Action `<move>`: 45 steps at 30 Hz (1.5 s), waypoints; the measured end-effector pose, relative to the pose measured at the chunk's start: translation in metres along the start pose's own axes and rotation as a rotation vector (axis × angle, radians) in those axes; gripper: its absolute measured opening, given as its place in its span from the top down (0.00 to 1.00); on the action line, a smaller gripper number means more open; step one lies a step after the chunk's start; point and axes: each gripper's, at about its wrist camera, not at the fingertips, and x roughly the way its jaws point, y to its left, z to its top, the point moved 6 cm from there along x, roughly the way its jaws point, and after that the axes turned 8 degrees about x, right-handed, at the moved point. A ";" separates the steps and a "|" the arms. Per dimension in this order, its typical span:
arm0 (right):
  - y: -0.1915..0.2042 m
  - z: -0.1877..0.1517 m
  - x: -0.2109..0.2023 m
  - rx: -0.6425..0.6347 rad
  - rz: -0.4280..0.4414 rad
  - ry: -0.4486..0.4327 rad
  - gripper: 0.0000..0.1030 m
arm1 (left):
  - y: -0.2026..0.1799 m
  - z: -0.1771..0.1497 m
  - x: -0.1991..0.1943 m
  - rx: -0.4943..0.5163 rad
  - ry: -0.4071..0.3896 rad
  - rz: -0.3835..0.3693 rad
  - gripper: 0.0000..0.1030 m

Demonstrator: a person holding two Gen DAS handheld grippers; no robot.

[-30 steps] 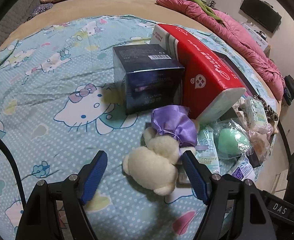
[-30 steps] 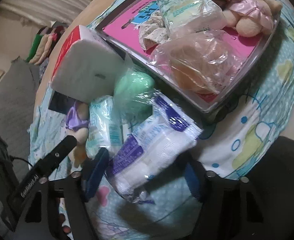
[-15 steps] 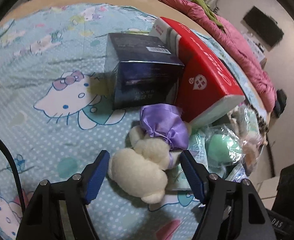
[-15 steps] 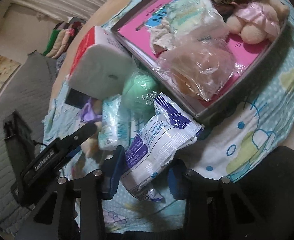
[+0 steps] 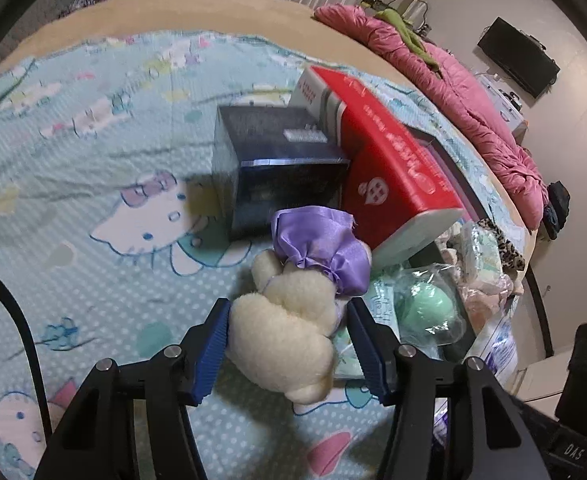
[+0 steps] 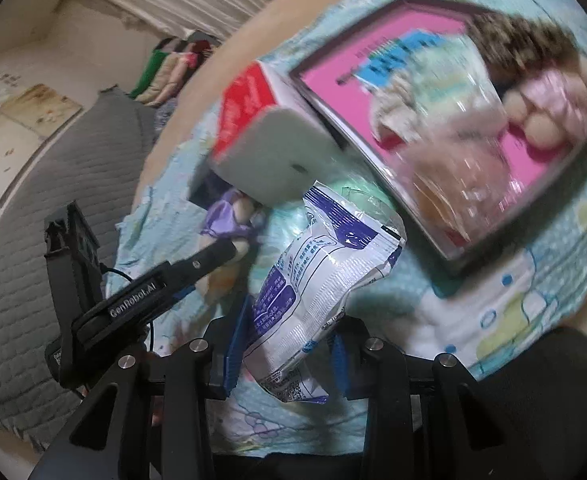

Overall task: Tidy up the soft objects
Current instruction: 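Lift the cream bear with the left tool while the right tool carries the packet over the pink box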

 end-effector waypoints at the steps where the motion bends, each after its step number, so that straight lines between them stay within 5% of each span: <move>1: 0.005 0.001 -0.002 -0.020 0.005 -0.010 0.64 | 0.000 0.001 -0.003 0.003 -0.006 0.006 0.43; 13: 0.035 0.015 -0.025 -0.246 0.014 -0.114 0.64 | -0.018 0.012 -0.051 0.046 -0.093 0.107 0.43; 26: 0.042 0.040 -0.066 -0.398 -0.046 -0.279 0.64 | -0.054 0.018 -0.077 0.087 -0.151 0.128 0.43; 45: 0.019 0.072 -0.113 -0.362 -0.041 -0.400 0.64 | -0.105 0.022 -0.080 0.141 -0.171 0.124 0.43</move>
